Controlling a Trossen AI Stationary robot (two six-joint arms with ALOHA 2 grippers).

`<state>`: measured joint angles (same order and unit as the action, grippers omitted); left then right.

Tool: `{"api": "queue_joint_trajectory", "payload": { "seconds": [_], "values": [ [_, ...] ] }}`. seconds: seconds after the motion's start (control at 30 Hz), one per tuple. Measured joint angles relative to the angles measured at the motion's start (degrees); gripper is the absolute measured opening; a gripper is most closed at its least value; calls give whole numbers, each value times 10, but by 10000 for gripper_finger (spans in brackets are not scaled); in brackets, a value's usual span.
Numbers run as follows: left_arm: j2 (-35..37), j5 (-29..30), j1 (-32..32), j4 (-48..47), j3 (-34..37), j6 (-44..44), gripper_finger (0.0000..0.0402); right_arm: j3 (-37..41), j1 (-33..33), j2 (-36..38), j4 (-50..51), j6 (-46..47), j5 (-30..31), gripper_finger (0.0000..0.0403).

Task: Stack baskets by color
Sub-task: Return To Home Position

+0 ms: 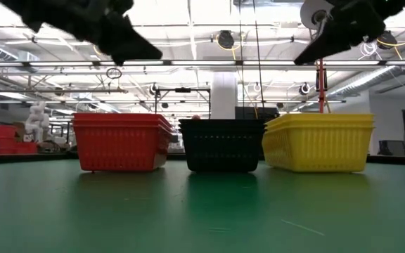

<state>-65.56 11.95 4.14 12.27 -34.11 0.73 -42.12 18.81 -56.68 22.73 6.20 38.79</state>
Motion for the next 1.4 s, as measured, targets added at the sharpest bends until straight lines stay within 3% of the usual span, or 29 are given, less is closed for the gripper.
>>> {"api": "queue_joint_trajectory", "payload": {
  "seconds": [0.3, 0.57, 0.77, 1.17, 1.4],
  "values": [
    [86, -13, -7, 108, 123, -4, 12, 165, -5, 116, -211, -136, -43, 0],
    [94, -79, -36, 187, 180, -17, 5, 302, -42, 197, -412, -222, -136, 0],
    [94, -94, -42, 250, 232, -23, 5, 381, -63, 225, -536, -256, -164, 0],
    [102, -93, -48, 346, 305, -36, 7, 404, -72, 246, -559, -266, -242, 0],
    [152, -96, -55, 337, 336, -27, 8, 405, -72, 270, -547, -265, -256, 0]
  ]
}}
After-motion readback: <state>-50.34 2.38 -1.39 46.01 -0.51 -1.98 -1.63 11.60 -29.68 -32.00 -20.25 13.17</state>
